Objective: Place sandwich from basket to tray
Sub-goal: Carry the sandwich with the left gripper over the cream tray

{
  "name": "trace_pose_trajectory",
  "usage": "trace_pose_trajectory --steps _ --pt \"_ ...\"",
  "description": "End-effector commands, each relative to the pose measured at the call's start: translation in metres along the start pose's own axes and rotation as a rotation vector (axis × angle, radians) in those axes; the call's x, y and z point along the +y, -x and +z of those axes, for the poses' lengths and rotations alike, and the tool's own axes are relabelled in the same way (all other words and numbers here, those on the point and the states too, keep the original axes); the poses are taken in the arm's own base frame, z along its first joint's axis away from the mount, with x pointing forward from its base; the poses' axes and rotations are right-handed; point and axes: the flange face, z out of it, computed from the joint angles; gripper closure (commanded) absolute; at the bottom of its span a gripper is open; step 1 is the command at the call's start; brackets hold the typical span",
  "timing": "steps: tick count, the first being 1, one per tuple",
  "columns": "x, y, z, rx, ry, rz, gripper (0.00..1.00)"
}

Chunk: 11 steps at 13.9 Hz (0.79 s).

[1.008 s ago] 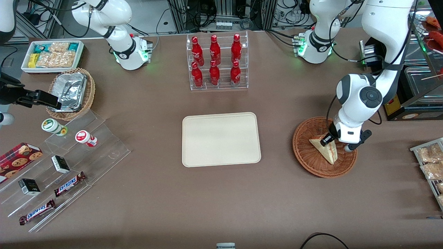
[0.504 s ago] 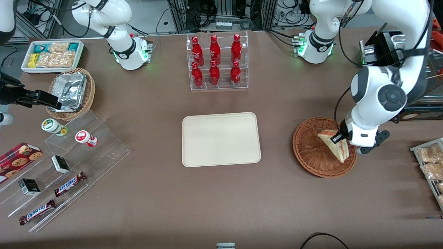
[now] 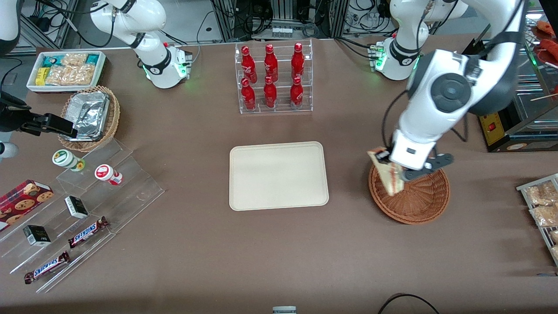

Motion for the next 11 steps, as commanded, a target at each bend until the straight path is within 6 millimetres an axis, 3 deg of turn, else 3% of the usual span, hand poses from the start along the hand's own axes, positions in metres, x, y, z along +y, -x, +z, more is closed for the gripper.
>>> trace_pose_trajectory --steps 1,5,8,11 --pt "0.055 0.031 -0.001 0.026 -0.012 0.057 1.00" --pt "0.152 0.096 0.043 0.039 -0.054 0.146 1.00" --pt "0.204 0.129 0.079 0.042 -0.065 0.180 1.00" --pt "0.237 0.150 0.109 0.051 -0.055 0.230 1.00"
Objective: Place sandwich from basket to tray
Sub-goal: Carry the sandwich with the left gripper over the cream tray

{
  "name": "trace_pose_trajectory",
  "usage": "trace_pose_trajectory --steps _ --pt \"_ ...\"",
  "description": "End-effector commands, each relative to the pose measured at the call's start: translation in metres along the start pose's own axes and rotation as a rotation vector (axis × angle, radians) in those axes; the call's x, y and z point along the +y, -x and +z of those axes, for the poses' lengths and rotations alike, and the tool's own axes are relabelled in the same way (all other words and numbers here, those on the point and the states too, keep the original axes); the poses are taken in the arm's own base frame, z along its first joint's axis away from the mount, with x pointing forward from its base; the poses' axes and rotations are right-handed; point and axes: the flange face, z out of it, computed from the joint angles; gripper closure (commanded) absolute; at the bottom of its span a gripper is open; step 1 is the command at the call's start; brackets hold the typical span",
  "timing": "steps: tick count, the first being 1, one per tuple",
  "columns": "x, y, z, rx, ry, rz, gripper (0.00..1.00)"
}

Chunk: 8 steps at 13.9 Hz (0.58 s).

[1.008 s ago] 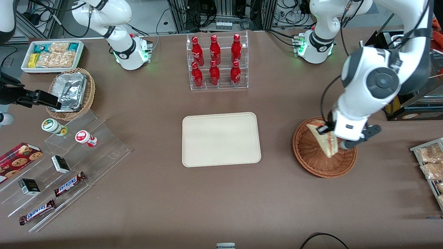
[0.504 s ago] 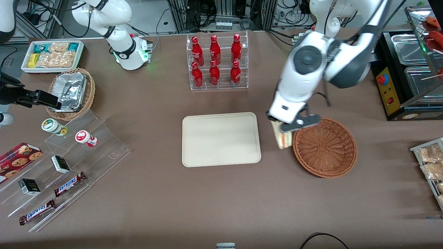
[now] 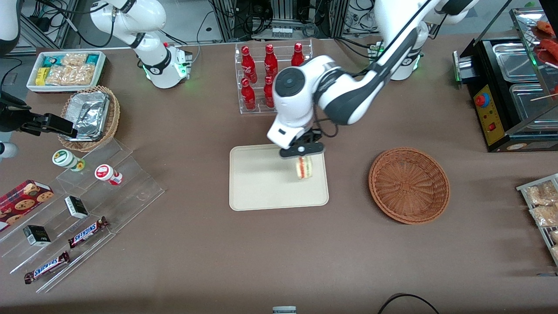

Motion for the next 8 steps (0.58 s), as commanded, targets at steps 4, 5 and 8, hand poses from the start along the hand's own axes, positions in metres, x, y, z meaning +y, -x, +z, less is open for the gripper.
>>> trace_pose_trajectory --steps 4,5,8 --pt "0.051 0.007 0.052 0.072 0.040 0.020 1.00" --pt "0.056 0.008 0.064 0.078 0.042 0.033 1.00" --pt "0.065 0.015 0.080 0.086 0.065 0.048 1.00"
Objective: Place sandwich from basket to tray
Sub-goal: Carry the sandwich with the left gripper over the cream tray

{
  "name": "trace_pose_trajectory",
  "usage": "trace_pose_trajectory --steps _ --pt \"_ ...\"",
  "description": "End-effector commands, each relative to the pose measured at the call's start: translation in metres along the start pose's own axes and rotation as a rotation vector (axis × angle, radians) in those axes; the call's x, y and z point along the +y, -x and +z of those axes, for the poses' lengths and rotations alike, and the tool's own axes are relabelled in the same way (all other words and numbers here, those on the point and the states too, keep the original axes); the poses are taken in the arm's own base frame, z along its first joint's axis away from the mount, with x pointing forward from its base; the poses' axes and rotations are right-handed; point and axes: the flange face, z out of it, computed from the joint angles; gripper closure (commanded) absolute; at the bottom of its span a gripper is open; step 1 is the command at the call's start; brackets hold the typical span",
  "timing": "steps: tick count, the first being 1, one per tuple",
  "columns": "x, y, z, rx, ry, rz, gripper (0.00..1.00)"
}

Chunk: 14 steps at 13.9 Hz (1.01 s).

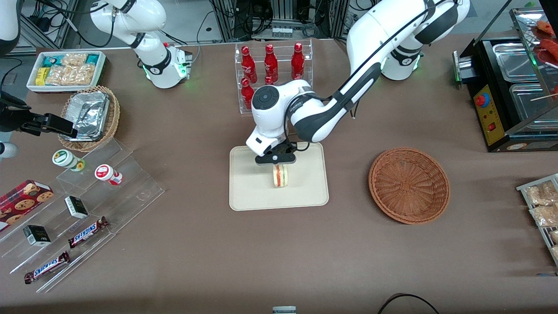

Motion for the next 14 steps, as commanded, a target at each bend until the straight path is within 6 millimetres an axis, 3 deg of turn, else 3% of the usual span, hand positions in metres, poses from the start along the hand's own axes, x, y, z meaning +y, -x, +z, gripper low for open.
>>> trace_pose_trajectory --steps 1,5,9,13,14 --pt "0.011 -0.002 0.007 0.023 0.016 -0.013 1.00" --pt "0.019 0.004 0.014 0.023 0.032 -0.025 1.00" --pt "0.019 0.005 0.035 0.035 0.018 -0.013 1.00" --pt "0.017 -0.002 0.045 0.042 0.033 -0.022 1.00" --pt "0.009 -0.010 0.051 0.049 0.016 -0.036 0.82"
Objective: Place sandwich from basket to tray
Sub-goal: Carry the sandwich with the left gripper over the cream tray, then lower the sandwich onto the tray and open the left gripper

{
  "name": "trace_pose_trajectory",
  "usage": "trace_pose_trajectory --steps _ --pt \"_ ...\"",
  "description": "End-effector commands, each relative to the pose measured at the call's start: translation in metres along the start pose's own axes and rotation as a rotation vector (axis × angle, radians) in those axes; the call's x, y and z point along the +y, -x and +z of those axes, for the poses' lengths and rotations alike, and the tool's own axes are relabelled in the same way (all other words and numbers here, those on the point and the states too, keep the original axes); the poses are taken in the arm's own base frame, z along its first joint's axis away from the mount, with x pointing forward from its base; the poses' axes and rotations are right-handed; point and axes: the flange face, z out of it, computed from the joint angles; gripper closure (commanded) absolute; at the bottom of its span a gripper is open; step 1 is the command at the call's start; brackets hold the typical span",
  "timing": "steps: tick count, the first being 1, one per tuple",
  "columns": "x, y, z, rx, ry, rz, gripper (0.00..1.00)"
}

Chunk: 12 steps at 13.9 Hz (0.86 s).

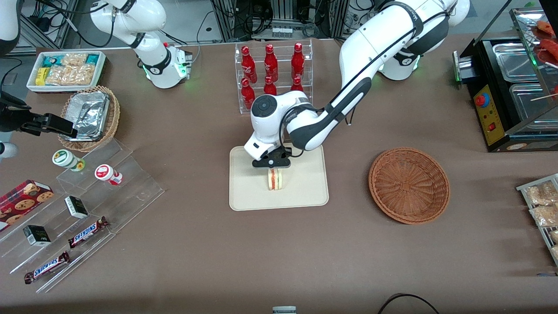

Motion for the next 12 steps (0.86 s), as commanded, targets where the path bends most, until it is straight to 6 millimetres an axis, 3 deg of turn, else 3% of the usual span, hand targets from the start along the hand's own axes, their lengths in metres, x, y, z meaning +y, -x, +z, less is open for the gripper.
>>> trace_pose_trajectory --steps 1,2,4,6,12 --pt "-0.002 -0.012 0.005 0.038 -0.012 -0.028 0.19" --pt "-0.002 -0.013 0.003 0.041 -0.013 -0.027 0.00" --pt "-0.002 -0.014 -0.004 0.042 -0.009 -0.034 0.00" --pt "-0.006 -0.022 -0.026 0.065 0.005 -0.050 0.00" --pt "-0.019 -0.029 -0.142 0.078 0.046 -0.180 0.00"
